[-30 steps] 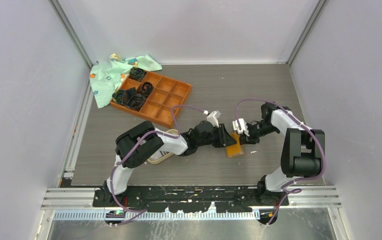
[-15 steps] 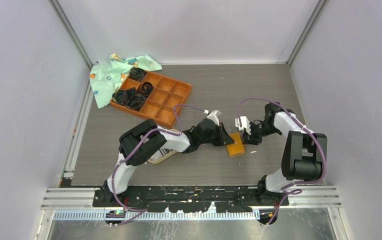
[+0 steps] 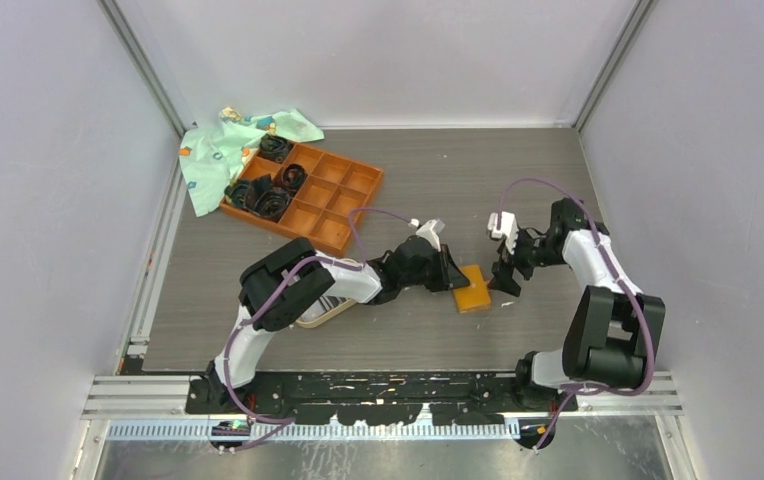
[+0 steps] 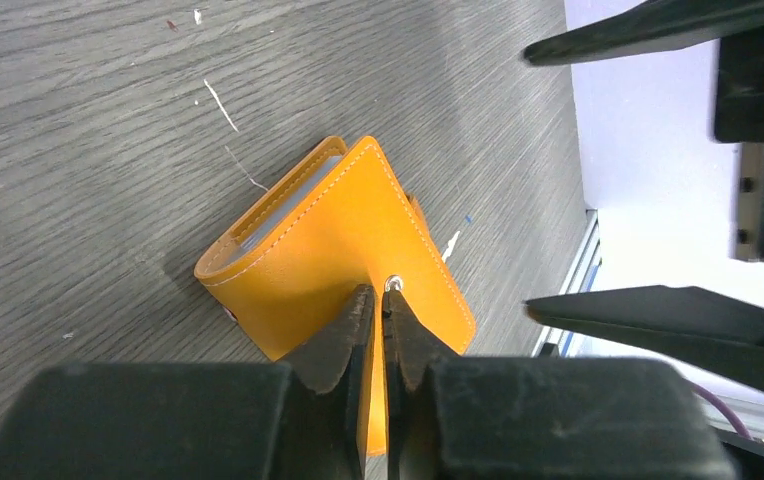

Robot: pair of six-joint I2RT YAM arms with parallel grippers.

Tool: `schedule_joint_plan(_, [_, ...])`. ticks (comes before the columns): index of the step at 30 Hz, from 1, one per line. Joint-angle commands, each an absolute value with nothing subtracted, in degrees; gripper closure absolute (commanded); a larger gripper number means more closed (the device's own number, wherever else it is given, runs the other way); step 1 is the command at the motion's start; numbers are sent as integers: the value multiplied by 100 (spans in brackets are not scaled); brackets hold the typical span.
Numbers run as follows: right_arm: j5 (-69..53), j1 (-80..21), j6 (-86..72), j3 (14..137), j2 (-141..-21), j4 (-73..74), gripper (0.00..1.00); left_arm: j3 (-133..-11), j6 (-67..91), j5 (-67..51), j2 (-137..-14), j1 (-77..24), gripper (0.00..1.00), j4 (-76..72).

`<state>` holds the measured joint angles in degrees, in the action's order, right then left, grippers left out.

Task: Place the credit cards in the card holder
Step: Close the card holder at the center of the board.

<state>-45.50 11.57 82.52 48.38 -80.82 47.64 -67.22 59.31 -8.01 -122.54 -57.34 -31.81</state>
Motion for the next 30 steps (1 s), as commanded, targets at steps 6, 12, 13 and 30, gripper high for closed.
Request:
schedule_joint_plan(6, [-5785,1219,7427,5915,-7789,6735,1,-6820,5354,-702,-12030,-5736,89,-2659])
schedule_joint_plan(12, [-4745,1228,8124,4746,-7324,5187,1,-6680,5172,-952,-11962,-5738,89,-2906])
schedule_joint_plan(13, [-4531,1230,8452,4490,-7269,4796,1,-6660,5120,-980,-11958,-5734,89,-2924])
schedule_joint_plan(30, [-4443,1164,11893,5562,-9454,6247,37,-6685,4922,-1280,-12040,-5716,89,-2882])
